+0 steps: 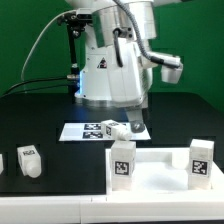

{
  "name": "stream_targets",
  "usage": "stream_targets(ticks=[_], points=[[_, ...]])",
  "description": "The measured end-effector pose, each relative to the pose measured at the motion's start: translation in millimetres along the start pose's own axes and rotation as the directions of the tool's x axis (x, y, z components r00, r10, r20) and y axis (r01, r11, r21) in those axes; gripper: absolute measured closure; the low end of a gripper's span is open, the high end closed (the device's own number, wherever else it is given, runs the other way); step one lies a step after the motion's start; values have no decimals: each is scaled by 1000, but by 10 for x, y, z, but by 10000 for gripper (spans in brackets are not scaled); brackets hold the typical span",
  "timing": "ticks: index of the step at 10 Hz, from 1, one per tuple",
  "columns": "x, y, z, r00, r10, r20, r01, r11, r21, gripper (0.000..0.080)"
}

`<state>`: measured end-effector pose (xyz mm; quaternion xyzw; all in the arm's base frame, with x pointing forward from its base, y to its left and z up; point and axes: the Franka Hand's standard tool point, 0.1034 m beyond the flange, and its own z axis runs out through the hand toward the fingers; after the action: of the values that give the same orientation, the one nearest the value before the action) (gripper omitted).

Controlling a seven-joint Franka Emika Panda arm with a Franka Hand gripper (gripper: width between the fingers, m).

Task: Assemble square table

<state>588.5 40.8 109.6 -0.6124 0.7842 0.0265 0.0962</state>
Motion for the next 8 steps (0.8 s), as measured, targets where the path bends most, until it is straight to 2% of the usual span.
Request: stream_targets(ticks=[2, 3, 4, 6, 7, 8], points=[[47, -41, 22, 1000, -21, -6, 21, 1000, 4, 150], [41, -28, 33, 1000, -23, -7, 23, 1000, 2, 150], [31, 49, 86, 999, -31, -12, 31, 999, -10, 150], [14, 347, 252, 998, -65, -27, 64, 996, -55, 150], [117, 539, 397, 996, -74, -56, 70, 995, -68, 150], [144, 674, 538, 994, -64, -83, 58, 995, -76, 150]])
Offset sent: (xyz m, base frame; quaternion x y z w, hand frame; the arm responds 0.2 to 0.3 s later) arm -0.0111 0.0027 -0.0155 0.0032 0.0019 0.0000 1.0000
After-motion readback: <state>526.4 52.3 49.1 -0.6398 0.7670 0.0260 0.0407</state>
